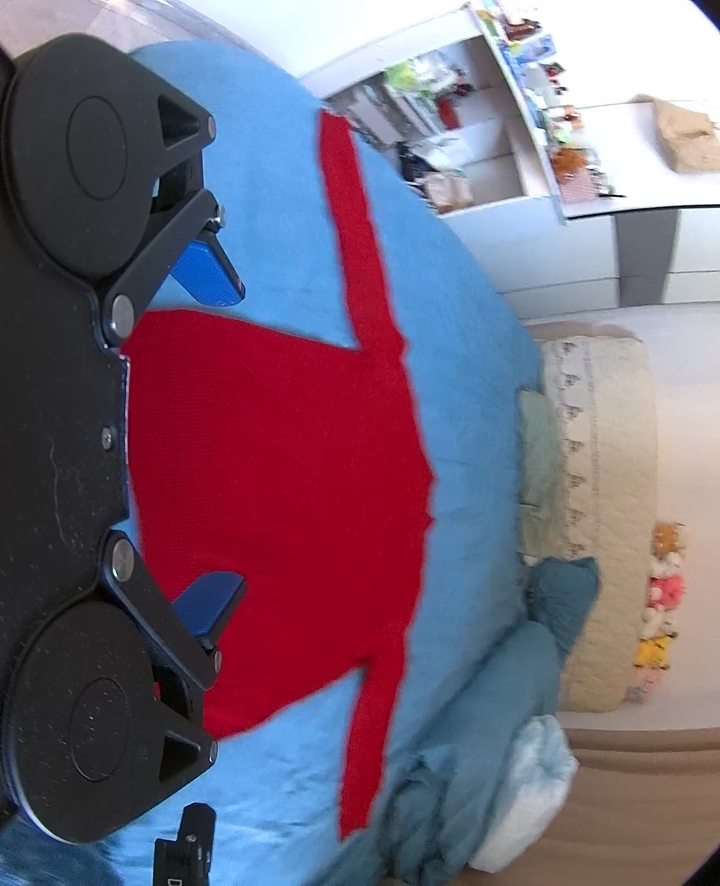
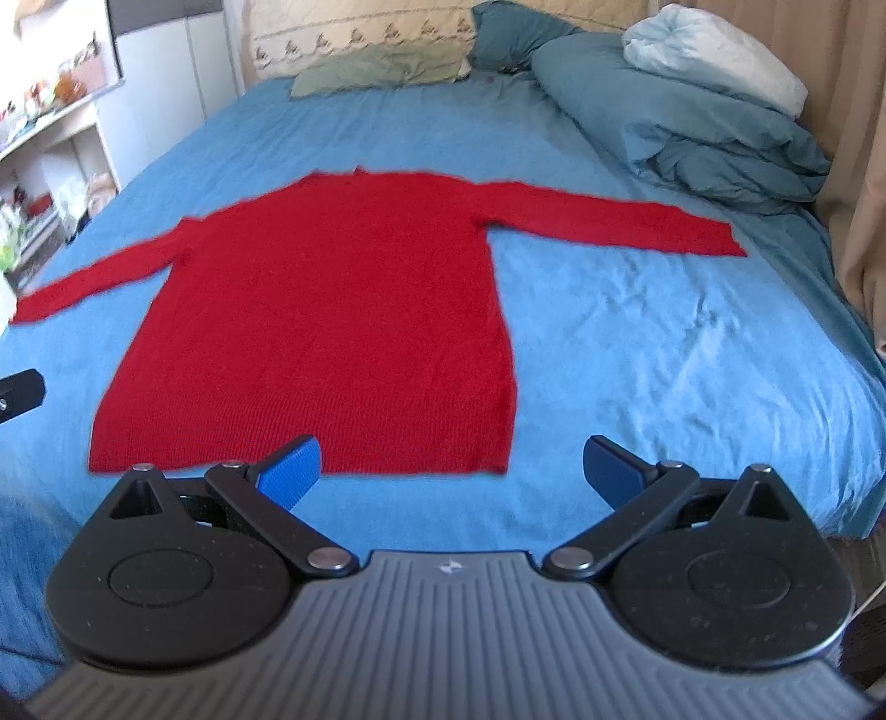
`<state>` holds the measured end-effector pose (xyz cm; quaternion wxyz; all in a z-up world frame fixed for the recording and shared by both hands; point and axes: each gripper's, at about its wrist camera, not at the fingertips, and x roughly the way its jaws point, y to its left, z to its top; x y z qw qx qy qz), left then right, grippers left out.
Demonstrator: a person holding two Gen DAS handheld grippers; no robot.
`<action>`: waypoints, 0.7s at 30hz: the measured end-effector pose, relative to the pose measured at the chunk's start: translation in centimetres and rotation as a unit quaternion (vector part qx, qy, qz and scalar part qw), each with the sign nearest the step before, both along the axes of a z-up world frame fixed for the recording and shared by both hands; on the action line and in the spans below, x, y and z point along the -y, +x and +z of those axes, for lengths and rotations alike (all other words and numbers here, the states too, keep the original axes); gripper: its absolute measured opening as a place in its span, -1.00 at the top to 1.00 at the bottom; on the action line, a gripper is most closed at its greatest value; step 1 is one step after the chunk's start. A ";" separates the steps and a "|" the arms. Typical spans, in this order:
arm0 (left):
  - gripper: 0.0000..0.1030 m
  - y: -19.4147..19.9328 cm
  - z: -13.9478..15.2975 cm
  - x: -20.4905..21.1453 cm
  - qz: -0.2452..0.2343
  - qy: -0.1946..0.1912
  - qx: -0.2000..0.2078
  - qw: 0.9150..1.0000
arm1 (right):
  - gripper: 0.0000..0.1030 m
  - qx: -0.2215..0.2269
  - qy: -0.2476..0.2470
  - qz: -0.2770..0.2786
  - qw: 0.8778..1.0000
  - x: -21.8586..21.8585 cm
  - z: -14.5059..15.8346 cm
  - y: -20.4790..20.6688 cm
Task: Fold small clothes
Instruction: 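Lower the right tool to the sweater sleeve and close on its cuff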
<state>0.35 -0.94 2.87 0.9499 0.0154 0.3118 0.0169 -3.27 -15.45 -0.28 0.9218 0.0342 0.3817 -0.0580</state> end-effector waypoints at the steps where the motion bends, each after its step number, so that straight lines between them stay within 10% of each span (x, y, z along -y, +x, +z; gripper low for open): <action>1: -1.00 0.6 0.8 0.2 -0.004 -0.002 0.011 1.000 | -1.00 0.008 0.001 -0.004 1.000 0.7 0.6 0.5; 11: -1.00 13.0 5.2 4.2 -0.071 0.015 0.065 0.995 | -1.00 0.080 0.014 -0.077 0.994 12.3 4.6 10.2; 21: -1.00 31.0 -2.6 9.7 -0.101 0.012 -0.013 0.995 | -1.00 0.085 0.072 -0.155 0.982 25.5 -6.3 22.5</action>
